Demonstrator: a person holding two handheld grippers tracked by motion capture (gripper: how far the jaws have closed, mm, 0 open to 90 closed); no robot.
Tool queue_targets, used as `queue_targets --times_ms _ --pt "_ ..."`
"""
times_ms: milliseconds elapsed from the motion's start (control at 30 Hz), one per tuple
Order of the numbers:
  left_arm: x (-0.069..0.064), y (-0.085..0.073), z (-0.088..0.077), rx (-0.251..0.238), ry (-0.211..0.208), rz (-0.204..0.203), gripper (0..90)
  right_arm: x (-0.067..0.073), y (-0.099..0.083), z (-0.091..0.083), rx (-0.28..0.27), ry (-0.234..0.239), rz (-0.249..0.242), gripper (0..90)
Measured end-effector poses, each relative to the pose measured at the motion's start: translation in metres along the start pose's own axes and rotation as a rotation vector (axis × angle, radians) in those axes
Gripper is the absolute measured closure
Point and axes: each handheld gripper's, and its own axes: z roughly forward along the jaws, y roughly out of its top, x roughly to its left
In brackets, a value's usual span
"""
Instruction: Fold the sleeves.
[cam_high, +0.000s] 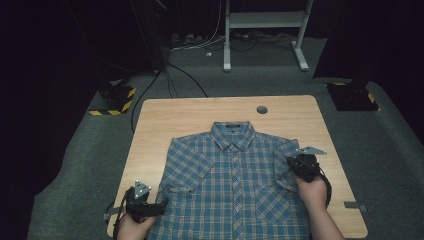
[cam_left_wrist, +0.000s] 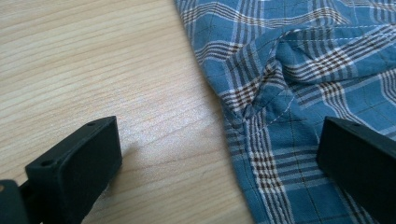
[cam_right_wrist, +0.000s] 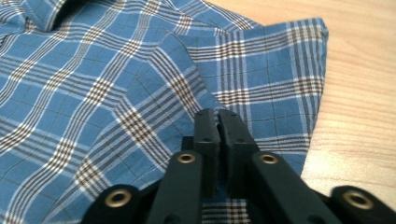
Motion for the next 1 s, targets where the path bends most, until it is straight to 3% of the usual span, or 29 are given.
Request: queue_targets --times_ms 333,500,767,1000 --pt "0.0 0.0 0.0 0.0 0.0 0.002 0.2 0.015 0.015 -0.02 -0.091 0.016 -0.029 86.6" --pt "0.0 0.0 0.0 0.0 0.0 0.002 0.2 0.039 0.031 -0.025 -0.137 0.06 -0.066 86.6" --pt "0.0 0.0 0.0 0.0 0.0 0.002 0.2 0.082 0.042 -0.004 -0.114 0.118 -0.125 85.8" --pt "0.0 0.0 0.0 -0.001 -0.002 0.003 0.2 0.099 0.039 0.021 -0.052 0.143 -0.148 83.7"
